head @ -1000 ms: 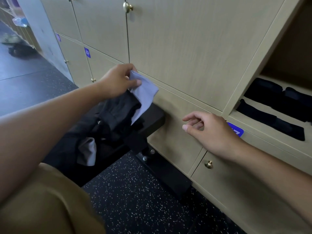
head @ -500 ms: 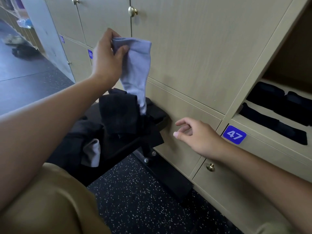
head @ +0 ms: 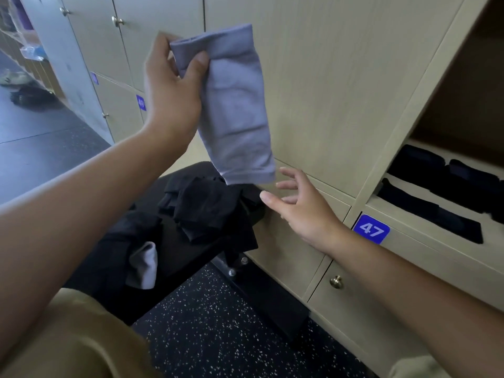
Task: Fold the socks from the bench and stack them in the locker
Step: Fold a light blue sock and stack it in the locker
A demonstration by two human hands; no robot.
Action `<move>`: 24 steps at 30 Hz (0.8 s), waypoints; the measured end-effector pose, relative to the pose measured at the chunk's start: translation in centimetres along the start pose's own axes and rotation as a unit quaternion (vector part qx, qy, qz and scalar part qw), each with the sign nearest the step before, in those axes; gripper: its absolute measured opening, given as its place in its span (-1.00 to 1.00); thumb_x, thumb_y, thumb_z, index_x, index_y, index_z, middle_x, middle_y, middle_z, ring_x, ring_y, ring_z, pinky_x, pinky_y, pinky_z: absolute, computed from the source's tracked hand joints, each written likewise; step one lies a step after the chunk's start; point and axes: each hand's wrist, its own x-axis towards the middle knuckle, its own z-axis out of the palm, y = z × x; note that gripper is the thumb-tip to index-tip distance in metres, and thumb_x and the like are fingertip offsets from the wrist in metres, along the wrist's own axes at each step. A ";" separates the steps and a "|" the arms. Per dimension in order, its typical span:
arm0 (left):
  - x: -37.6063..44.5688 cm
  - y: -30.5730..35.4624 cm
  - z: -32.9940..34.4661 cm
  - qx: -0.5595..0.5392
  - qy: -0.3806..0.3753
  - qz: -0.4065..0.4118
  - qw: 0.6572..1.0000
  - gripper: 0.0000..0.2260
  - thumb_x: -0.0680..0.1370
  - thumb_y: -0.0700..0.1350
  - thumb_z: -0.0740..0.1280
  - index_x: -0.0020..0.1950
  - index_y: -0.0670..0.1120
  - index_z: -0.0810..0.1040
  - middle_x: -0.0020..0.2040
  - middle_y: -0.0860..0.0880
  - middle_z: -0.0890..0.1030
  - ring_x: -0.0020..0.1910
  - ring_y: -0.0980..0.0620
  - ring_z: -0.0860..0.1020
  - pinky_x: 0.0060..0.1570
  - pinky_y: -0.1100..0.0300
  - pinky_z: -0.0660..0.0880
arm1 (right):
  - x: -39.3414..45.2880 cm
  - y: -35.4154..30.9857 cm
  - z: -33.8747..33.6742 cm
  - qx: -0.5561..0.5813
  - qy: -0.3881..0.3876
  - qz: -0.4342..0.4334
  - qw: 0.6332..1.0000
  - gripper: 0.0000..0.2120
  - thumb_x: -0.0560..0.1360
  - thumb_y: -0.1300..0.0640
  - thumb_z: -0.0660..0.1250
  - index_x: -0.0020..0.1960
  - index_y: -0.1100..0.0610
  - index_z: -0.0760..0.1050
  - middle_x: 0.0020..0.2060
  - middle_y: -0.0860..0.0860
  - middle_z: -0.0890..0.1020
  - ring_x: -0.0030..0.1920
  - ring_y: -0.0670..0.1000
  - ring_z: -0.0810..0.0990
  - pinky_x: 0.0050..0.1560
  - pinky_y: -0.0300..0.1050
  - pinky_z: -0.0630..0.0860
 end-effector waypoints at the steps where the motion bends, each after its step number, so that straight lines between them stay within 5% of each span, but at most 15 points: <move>1: -0.4 0.2 0.3 -0.015 -0.010 -0.019 1.000 -0.85 0.62 -0.10 0.34 -0.10 0.01 0.39 -0.23 0.00 0.48 -0.24 0.10 0.43 -0.21 0.25 0.40 | 0.1 -0.1 0.0 0.023 0.005 -0.002 1.000 -0.39 0.48 -0.09 0.50 0.45 -0.10 0.32 0.23 -0.15 0.52 0.04 -0.12 0.61 0.10 -0.09 0.57; 5: -1.3 0.6 1.4 -0.127 -0.039 -0.108 0.985 -0.92 0.65 -0.15 0.35 0.04 -0.10 0.46 -0.02 -0.15 0.66 -0.05 -0.10 0.65 -0.07 -0.05 0.61 | 0.1 -0.4 -0.7 0.122 -0.002 0.005 0.993 -0.59 0.50 0.05 0.52 0.29 -0.01 0.47 0.03 -0.17 0.67 -0.11 -0.30 0.61 -0.09 -0.36 0.48; 9: -1.7 0.7 1.9 -0.161 -0.023 -0.178 0.971 -0.71 0.66 -0.15 0.34 0.33 -0.27 0.48 0.22 -0.22 0.66 0.15 -0.18 0.68 0.05 -0.05 0.64 | -0.5 0.2 -2.3 0.148 -0.003 0.048 0.988 -0.86 0.53 0.08 0.47 0.08 0.05 0.63 0.00 -0.04 0.74 0.07 -0.09 0.69 0.12 -0.04 0.61; 16: -2.2 0.2 1.6 -0.132 -0.044 -0.196 0.971 -0.81 0.58 -0.23 0.43 -0.06 -0.05 0.43 -0.17 -0.06 0.58 -0.21 -0.04 0.56 -0.14 -0.01 0.51 | -2.0 0.6 -6.0 0.210 0.041 0.078 0.974 -0.76 0.55 0.13 0.45 0.18 0.17 0.60 0.07 0.05 0.73 0.11 0.04 0.71 0.15 0.00 0.65; 20: -3.0 0.6 2.0 -0.124 -0.115 -0.186 0.968 -0.72 0.45 -0.22 0.55 0.09 -0.09 0.57 -0.16 -0.09 0.64 -0.17 -0.06 0.64 -0.07 0.00 0.59 | -3.2 0.1 -8.8 0.256 0.083 0.056 0.962 -0.76 0.57 0.22 0.40 0.23 0.16 0.57 0.07 0.04 0.74 0.07 0.04 0.73 0.04 -0.13 0.66; 24: -4.6 1.3 3.5 -0.100 -0.170 -0.171 0.965 -0.81 0.45 -0.21 0.56 0.00 -0.07 0.63 -0.24 0.01 0.62 -0.18 0.00 0.63 -0.14 0.12 0.54 | -4.5 -0.3 -11.2 0.267 0.114 0.051 0.956 -0.80 0.58 0.21 0.39 0.20 0.18 0.59 0.03 0.05 0.75 0.05 0.03 0.74 0.01 -0.13 0.67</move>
